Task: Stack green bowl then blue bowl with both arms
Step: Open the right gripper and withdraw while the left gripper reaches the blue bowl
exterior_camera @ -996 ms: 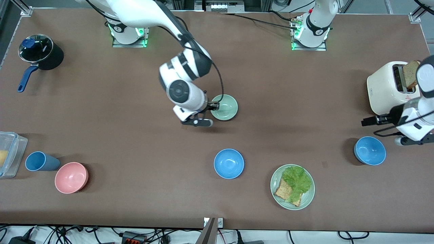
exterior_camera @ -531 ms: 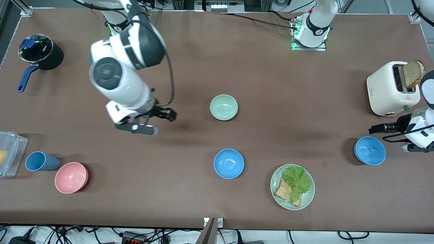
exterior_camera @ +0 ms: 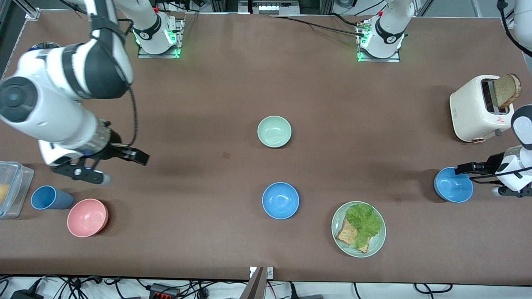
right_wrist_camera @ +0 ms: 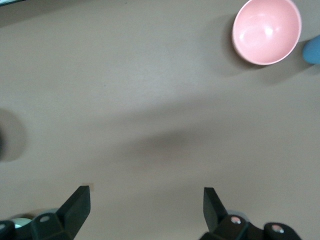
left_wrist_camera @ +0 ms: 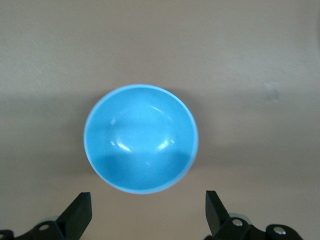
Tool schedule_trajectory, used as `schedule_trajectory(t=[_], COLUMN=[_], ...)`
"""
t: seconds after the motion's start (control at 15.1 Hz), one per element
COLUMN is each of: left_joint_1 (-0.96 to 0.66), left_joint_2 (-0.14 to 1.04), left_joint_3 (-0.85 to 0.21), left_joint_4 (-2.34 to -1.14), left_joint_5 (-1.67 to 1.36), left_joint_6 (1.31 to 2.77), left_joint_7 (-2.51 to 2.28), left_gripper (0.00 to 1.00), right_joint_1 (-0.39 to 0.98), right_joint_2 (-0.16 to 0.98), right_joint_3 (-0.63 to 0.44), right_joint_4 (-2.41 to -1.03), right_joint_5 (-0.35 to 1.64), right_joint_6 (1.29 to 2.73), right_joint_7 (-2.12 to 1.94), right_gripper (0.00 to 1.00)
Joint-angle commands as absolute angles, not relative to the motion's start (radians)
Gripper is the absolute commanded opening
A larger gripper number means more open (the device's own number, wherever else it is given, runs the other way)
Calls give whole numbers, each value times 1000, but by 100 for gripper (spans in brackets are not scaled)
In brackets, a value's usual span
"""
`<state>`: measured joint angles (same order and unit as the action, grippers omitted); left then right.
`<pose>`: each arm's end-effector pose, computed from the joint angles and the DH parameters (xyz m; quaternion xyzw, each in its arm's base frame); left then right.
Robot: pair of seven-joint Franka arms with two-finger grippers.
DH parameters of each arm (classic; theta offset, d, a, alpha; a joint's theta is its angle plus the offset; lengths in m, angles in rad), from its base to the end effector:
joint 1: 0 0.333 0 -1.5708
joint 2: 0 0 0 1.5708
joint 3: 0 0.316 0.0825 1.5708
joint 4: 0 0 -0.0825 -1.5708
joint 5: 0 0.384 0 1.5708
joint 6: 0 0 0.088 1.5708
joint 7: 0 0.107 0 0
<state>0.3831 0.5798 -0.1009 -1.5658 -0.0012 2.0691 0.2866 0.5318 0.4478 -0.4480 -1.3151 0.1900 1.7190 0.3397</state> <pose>0.6590 0.2009 0.3009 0.9989 0.0053 -0.0274 0.0376 0.6698 0.1331 0.5011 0.9925 -0.1224 -0.0009 0.0006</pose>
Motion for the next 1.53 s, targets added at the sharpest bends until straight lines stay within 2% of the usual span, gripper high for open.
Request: schedule_trajectory(t=[0.0,0.4,0.6,0.8,1.06,1.19,1.46], left_joint_1=[413,419,419,423,426,426,426], left_joint_2=[650,722,736,752,759,759,753], left_joint_3=[-109,-107,-107,-107,-107,-107,-107], left_joint_4=[-1525,-1526,-1526,-1526,-1529,-1529,-1516], left_joint_5=[12,12,12,12,12,12,11], left_joint_6=[2126,2195,2198,2200,2232,2232,2221], left_joint_7=[376,436,439,440,440,440,451], left_gripper=[100,100,98,95,88,80,83], right_joint_1=[396,42,-73,-42,-32,-34,-34], right_joint_2=[411,315,270,244,224,187,69], right_joint_3=[-365,-140,-29,-43,-57,-54,-54], right_joint_4=[-1310,-1333,-1359,-1361,-1382,-1443,-1623], right_joint_5=[190,170,100,16,15,14,9], right_joint_6=[1700,1694,1689,1622,1617,1632,1703], right_joint_7=[270,28,-26,-20,-20,-17,-17], right_gripper=[100,100,100,100,100,100,100])
